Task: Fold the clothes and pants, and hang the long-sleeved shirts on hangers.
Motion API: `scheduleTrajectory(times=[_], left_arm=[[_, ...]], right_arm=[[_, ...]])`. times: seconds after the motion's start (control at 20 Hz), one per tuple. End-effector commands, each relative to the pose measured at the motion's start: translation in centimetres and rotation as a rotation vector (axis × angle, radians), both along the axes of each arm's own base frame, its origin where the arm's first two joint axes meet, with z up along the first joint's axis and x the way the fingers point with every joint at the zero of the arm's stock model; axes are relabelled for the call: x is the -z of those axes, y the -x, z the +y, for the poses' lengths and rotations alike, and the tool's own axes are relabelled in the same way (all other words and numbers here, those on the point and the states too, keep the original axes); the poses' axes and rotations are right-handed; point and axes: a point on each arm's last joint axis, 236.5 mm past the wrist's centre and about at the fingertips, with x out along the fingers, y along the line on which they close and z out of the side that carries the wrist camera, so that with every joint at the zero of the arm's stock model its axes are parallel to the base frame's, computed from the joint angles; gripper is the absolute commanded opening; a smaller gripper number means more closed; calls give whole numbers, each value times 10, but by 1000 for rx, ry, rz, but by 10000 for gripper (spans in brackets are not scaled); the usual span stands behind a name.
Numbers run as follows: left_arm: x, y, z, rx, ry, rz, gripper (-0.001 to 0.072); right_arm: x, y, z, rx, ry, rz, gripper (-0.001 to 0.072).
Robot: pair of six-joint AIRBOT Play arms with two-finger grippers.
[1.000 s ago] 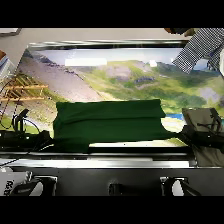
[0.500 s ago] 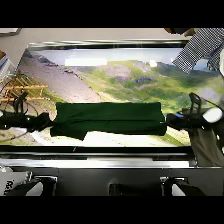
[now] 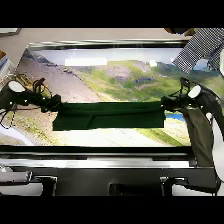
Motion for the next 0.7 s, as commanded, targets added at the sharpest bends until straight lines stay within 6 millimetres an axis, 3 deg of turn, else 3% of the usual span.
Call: scheduleTrajectory(times=[0.0,0.2,0.3,0.35,0.45,0.55,0.65], left_arm=[[15,-34,-5,8,2,1,18],[26,-60,-9,1,3,-5,29],[34,-66,-8,-23,4,5,196],[34,-68,-7,-34,3,-1,238],[24,-74,-4,-35,-1,-24,509],[3,-79,8,-34,-26,-64,541],[-20,-81,24,-49,-75,-108,542]], right_arm=[[15,-24,-5,10,10,-11,24],[30,-35,-6,21,5,-10,27],[34,-38,-1,37,-24,-10,101],[31,-39,3,42,-42,-11,156],[14,-39,2,32,-63,7,343],[-13,-43,-18,43,-72,10,412],[-32,-45,-51,94,-93,-11,454]])
